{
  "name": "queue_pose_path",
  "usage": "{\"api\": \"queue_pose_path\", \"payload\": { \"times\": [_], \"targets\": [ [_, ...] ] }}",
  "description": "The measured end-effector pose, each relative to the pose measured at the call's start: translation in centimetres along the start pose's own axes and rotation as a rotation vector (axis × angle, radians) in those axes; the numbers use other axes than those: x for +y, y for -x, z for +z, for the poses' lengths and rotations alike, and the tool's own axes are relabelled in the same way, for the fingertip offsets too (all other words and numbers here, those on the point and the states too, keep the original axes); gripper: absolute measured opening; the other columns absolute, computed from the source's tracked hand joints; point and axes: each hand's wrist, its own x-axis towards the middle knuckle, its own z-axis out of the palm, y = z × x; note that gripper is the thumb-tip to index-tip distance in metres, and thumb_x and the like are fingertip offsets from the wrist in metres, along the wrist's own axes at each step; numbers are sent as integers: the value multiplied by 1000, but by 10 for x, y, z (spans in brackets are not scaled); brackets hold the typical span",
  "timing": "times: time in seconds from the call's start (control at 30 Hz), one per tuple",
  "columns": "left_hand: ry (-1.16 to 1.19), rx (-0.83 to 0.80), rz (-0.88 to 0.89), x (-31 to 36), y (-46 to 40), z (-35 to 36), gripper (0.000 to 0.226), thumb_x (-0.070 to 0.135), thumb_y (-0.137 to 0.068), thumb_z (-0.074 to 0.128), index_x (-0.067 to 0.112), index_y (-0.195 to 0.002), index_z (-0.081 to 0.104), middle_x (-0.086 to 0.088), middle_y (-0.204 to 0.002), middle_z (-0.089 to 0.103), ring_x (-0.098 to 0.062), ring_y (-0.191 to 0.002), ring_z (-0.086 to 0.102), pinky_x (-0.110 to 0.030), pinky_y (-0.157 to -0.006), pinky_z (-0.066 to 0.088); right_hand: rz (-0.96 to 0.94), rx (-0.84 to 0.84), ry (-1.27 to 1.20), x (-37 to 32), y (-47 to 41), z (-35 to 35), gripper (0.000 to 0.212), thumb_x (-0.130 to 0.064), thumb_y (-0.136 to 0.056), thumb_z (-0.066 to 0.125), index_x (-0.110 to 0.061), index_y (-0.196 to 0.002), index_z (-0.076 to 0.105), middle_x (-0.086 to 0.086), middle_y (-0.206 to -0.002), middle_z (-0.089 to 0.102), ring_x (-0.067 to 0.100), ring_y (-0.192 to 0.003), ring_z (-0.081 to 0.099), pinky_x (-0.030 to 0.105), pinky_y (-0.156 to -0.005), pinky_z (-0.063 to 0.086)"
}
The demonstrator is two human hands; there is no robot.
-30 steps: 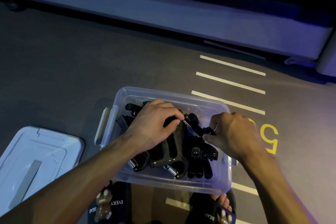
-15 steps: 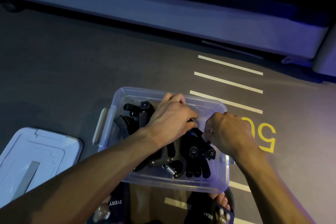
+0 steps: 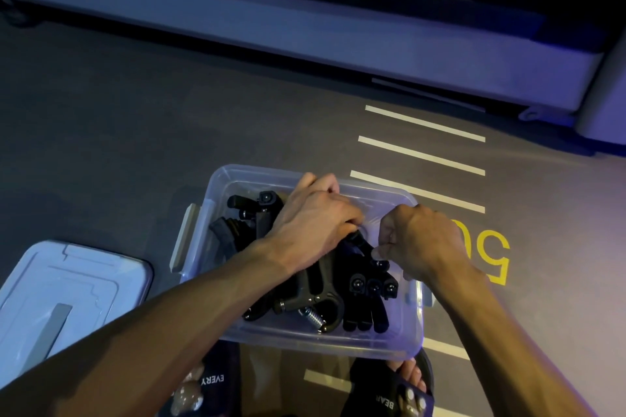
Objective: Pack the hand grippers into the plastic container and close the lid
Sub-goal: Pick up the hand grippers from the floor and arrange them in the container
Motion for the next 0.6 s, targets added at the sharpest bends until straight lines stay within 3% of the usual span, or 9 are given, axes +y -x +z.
{"api": "queue_pose_path", "payload": {
  "times": [0.17, 0.23, 0.3, 0.37, 0.43, 0.5, 0.6],
  "targets": [
    [18, 244, -109, -24, 50, -30, 19, 41, -95, 65, 34, -109, 76, 19, -110, 71, -18, -104, 56, -41, -91, 41, -57, 205, -183, 13, 7, 17, 23, -51, -84, 70, -31, -79, 61, -8, -65, 67, 19, -65, 66, 30, -62, 52],
    [-15, 252, -148, -34, 80, -42, 32, 50, -93, 62, 34, -117, 75, 15, -121, 68, -21, -113, 56, -40, -97, 39, -90, 448, -229, 15, 10, 25, 10, -39, -88, 69, -31, -90, 64, -8, -73, 63, 25, -68, 62, 31, -57, 49],
    [-31, 149, -99, -37, 113, -46, 50, 65, -88, 60, 35, -127, 70, 12, -136, 62, -23, -126, 52, -44, -105, 34, -98, 624, -229, 17, 13, 36, 19, -25, -88, 70, -24, -107, 66, 1, -97, 59, 30, -83, 59, 32, -60, 48],
    [-35, 21, -30, -34, 143, -42, 65, 77, -83, 61, 40, -137, 61, 12, -149, 51, -23, -138, 44, -51, -111, 31, -83, 652, -244, 21, 11, 48, 33, -14, -87, 68, -19, -119, 65, 8, -116, 54, 34, -92, 56, 33, -65, 45],
    [-79, -53, -6, -33, 162, -33, 75, 83, -77, 62, 43, -140, 57, 11, -153, 47, -25, -141, 41, -55, -113, 31, -64, 626, -367, 22, 9, 57, 36, -9, -88, 62, -21, -122, 65, 5, -120, 56, 32, -81, 58, 26, -62, 36],
    [-142, -43, -1, -35, 168, -28, 77, 84, -74, 63, 42, -138, 60, 8, -150, 51, -26, -139, 44, -56, -113, 32, -56, 632, -443, 22, 5, 62, 34, -8, -91, 57, -24, -120, 65, 0, -118, 60, 24, -66, 52, 21, -53, 29],
    [-190, -13, 29, -40, 163, -26, 78, 87, -73, 60, 41, -137, 62, 7, -150, 52, -26, -138, 45, -53, -117, 29, -46, 638, -477, 23, 1, 61, 31, -11, -94, 53, -27, -117, 65, -3, -116, 61, 18, -65, 48, 12, -52, 26]
  ]
}}
